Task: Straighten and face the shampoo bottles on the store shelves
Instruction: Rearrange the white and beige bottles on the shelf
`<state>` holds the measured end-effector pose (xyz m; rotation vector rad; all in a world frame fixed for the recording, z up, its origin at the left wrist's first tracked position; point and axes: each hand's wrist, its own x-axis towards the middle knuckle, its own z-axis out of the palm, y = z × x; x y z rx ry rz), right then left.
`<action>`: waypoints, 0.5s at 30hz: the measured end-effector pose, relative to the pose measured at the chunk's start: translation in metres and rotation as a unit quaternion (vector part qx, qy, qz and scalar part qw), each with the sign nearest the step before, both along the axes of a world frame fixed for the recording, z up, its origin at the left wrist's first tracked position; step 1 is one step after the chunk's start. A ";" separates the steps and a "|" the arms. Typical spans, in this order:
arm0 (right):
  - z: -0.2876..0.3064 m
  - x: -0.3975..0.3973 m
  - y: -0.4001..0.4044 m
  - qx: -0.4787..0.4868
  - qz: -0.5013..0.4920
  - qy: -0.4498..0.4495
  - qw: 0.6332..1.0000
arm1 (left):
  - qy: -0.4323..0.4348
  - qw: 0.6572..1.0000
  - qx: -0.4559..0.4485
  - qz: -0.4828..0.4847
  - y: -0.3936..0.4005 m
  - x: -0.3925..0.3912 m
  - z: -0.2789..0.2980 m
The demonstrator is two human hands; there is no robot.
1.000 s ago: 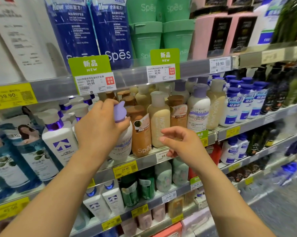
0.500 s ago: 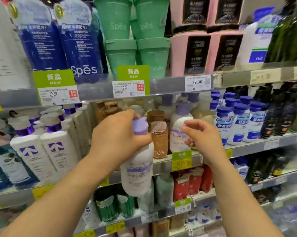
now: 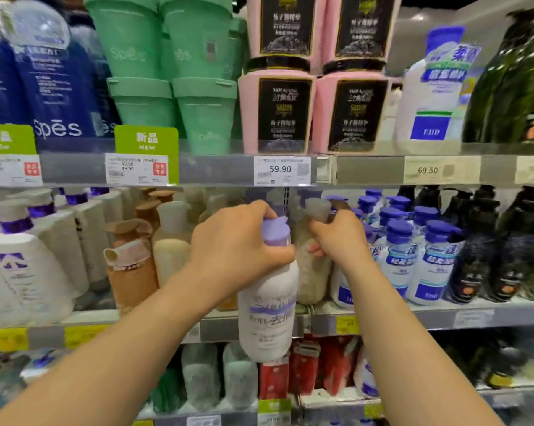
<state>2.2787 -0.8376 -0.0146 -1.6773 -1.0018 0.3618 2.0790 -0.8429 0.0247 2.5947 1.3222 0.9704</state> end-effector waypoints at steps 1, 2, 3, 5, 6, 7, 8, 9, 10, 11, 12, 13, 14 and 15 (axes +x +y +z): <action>0.003 0.000 0.001 -0.004 0.014 0.006 1.000 | 0.002 1.000 0.003 0.007 -0.001 0.006 0.000; 0.003 0.000 0.002 -0.005 0.022 0.003 1.000 | 0.002 1.000 0.006 0.012 -0.001 0.011 0.000; 0.003 0.000 0.003 -0.006 0.022 -0.013 1.000 | 0.000 1.000 0.008 0.016 -0.002 0.015 0.000; 0.000 0.002 0.002 -0.003 0.004 -0.071 0.997 | -0.006 1.000 0.008 0.021 -0.002 0.022 0.000; -0.002 0.004 0.001 -0.001 -0.008 -0.091 0.996 | -0.008 1.000 0.007 0.025 -0.003 0.025 -0.001; -0.003 0.005 -0.002 0.002 -0.016 -0.097 0.995 | -0.011 0.999 0.006 0.029 -0.004 0.027 -0.001; -0.005 0.006 -0.006 0.010 -0.019 -0.094 0.995 | -0.015 0.999 0.007 0.033 -0.004 0.029 -0.001; -0.006 0.007 -0.011 0.018 -0.018 -0.083 0.996 | -0.018 0.999 0.008 0.035 -0.005 0.031 -0.001; -0.009 0.008 -0.016 0.030 -0.013 -0.071 0.997 | -0.021 0.999 0.009 0.038 -0.006 0.033 -0.001; -0.011 0.008 -0.022 0.045 -0.005 -0.053 0.998 | -0.022 0.999 0.011 0.039 -0.007 0.034 0.000; -0.014 0.008 -0.028 0.061 0.006 -0.030 0.998 | -0.021 0.999 0.013 0.040 -0.008 0.035 0.000; -0.016 0.008 -0.034 0.077 0.017 -0.009 0.997 | -0.020 0.999 0.015 0.038 -0.009 0.036 0.000; -0.017 0.009 -0.040 0.092 0.023 0.008 0.995 | -0.021 0.999 0.017 0.036 -0.010 0.037 0.001; -0.017 0.010 -0.046 0.102 0.024 0.022 0.994 | -0.024 0.999 0.017 0.033 -0.011 0.037 0.001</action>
